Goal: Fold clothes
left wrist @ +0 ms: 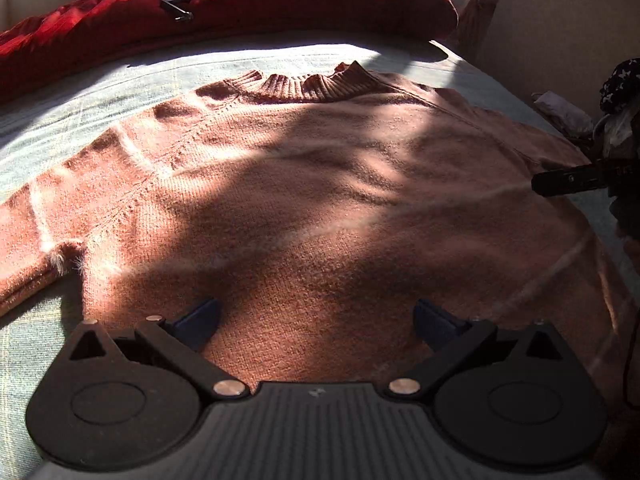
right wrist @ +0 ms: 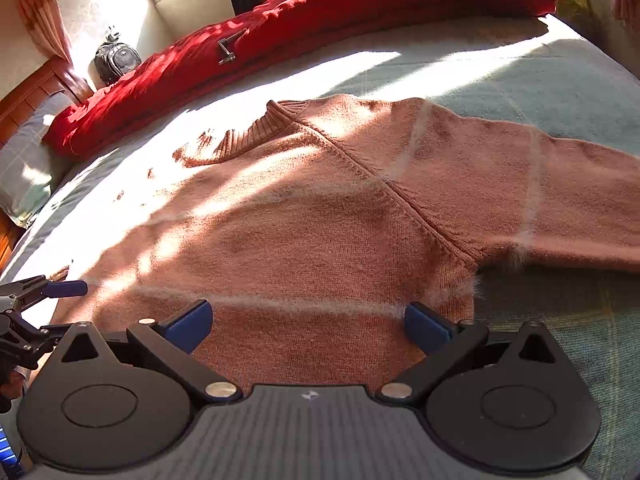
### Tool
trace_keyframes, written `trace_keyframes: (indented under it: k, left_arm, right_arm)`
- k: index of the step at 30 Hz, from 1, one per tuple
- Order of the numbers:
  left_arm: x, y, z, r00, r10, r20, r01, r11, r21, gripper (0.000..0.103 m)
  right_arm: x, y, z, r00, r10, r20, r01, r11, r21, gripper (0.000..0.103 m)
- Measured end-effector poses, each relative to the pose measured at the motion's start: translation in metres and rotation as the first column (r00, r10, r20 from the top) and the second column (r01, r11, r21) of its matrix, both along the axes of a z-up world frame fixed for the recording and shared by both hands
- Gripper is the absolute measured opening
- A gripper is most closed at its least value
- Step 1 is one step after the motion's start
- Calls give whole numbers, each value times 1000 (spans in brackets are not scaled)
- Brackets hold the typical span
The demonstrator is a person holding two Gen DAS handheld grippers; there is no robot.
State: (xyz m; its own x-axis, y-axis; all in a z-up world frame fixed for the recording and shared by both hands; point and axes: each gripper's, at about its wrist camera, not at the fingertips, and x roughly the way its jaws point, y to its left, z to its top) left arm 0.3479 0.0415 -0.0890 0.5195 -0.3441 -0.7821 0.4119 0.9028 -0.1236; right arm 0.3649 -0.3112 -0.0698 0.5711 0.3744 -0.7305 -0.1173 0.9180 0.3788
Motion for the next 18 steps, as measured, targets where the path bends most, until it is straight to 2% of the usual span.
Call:
trace_keyframes:
  k: [6,11,15,18]
  left_arm:
    - [-31,27,9,997,77,-6,-77,997,-31,102]
    - [-40,38,13,992,123,-16,-123,991,-56,102]
    - [-49,42,11,992,128,-6,-128,990,-57,102]
    - [-54,47,11,990,143,0,-143,986,-90,102]
  right_arm:
    - [-7,0,-8,1000,-6,30,6,1000,-16,103]
    - [-10,21,-13,999,26,44,-19,989,-149,103]
    - [-14,40,-16,996,63,65,-42,960,-278,103]
    - [-19,41,-19,993,60,98,-29,956,-293,103]
